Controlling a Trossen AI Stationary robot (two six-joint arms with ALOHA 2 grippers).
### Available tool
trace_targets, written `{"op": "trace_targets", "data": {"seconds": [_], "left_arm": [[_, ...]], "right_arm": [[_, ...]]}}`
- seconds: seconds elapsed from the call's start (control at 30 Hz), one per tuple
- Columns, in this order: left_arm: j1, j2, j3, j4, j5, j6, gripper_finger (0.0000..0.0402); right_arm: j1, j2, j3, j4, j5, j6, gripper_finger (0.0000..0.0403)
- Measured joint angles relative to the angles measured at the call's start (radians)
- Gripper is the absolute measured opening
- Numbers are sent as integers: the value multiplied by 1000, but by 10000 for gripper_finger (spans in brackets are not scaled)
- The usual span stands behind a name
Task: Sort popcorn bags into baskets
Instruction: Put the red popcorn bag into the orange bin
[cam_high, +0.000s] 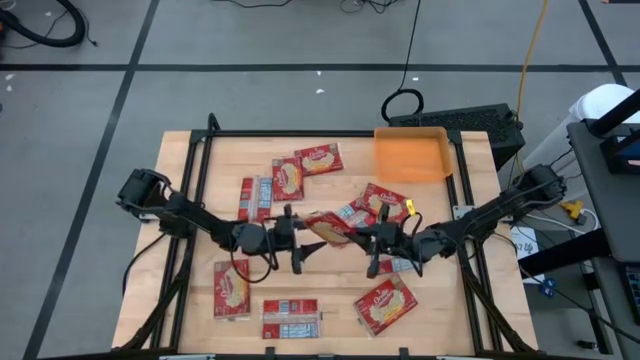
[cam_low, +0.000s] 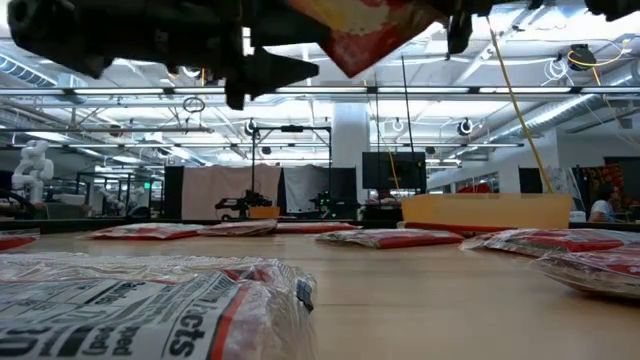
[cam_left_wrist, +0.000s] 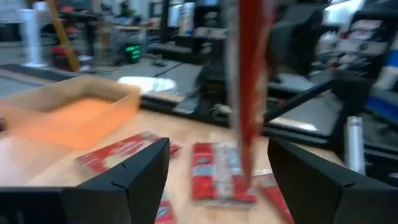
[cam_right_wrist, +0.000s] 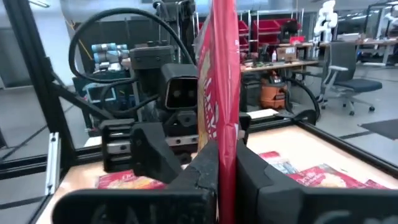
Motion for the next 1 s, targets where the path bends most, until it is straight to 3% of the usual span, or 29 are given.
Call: {"op": "trace_targets", "data": {"seconds": [0.1, 0.2, 0.5, 0.77, 1.0], "left_arm": [[20, 12, 0, 50, 83, -1, 252], [27, 12, 0, 63, 96, 4, 202], [50, -28, 0, 13, 156, -6, 21], [74, -79, 0, -298, 269, -134, 47], [77, -79, 0, -346, 342, -157, 18]], "right_arm": [[-25, 49, 0, 72, -68, -5, 11], [-45, 84, 0, 113, -125, -13, 11], [-73, 44, 2, -4, -106, 12, 27], [-72, -104, 0, -508, -183, 380, 131], [-107, -100, 17, -527, -333, 430, 213]]}}
